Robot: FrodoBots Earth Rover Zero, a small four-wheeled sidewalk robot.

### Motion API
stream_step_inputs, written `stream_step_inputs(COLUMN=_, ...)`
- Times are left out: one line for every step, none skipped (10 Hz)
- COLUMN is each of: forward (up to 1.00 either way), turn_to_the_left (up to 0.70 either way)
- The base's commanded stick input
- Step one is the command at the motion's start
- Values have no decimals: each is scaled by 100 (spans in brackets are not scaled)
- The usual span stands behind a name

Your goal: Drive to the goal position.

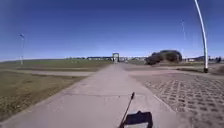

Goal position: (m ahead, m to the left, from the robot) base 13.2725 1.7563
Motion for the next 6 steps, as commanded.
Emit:
stream_step_inputs(forward=100, turn_to_the_left=0)
stream_step_inputs(forward=100, turn_to_the_left=0)
stream_step_inputs(forward=100, turn_to_the_left=0)
stream_step_inputs(forward=100, turn_to_the_left=0)
stream_step_inputs(forward=100, turn_to_the_left=0)
stream_step_inputs(forward=100, turn_to_the_left=0)
